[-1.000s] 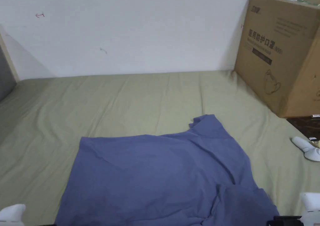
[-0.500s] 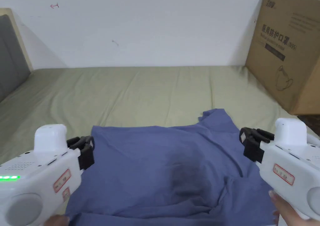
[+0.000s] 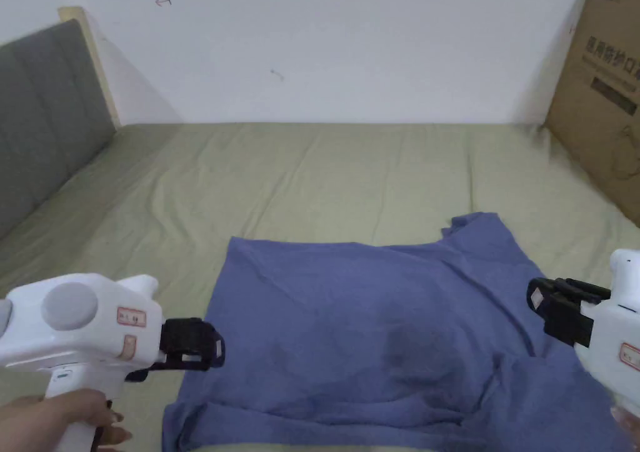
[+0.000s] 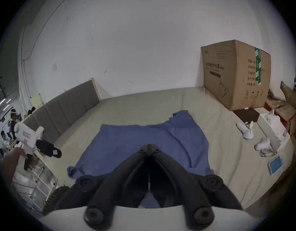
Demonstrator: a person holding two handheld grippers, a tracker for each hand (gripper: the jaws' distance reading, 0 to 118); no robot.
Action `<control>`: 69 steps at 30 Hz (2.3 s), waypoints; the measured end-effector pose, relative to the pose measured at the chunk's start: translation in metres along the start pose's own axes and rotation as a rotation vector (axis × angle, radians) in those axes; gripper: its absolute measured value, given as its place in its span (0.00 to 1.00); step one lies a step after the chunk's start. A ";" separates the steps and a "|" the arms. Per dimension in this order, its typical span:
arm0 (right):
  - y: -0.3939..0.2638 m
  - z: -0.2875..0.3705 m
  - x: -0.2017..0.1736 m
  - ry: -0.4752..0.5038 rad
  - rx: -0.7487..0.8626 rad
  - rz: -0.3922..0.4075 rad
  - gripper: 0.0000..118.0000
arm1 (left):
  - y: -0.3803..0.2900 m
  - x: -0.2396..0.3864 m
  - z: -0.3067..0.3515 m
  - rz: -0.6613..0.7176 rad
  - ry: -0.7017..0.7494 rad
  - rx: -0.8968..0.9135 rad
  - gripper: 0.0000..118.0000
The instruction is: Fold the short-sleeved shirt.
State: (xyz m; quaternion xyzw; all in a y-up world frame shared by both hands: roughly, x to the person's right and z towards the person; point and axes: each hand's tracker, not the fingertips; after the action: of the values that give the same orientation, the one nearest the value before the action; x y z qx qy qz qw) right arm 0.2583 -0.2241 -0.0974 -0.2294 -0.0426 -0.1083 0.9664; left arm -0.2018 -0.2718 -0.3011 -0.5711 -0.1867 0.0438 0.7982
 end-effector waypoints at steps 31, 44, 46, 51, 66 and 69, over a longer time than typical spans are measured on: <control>-0.114 -0.049 0.142 -0.204 -0.852 -0.057 0.74 | -0.071 -0.005 -0.011 -0.148 0.073 0.172 0.03; -0.044 -0.005 0.137 -0.090 -0.577 -0.086 0.08 | -0.040 -0.005 0.009 -0.157 0.049 0.245 0.03; -0.016 -0.016 0.140 -0.092 -0.511 -0.109 0.08 | -0.014 -0.001 0.013 -0.168 0.027 0.298 0.03; 0.039 -0.092 0.152 -0.114 -0.463 -0.155 0.08 | 0.075 0.001 -0.023 -0.134 0.030 0.279 0.03; 0.012 -0.208 0.179 -0.260 -0.547 -0.409 0.80 | 0.118 -0.031 -0.121 0.150 -0.053 0.049 0.87; 0.010 -0.165 0.168 -0.196 -0.425 -0.453 0.80 | 0.096 -0.022 -0.095 0.107 -0.161 0.131 0.87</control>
State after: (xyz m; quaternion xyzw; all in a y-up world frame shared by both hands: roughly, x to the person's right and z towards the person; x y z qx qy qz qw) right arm 0.4295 -0.3218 -0.2266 -0.4200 -0.1619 -0.3044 0.8395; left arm -0.1755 -0.3298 -0.4216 -0.5216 -0.2162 0.1441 0.8126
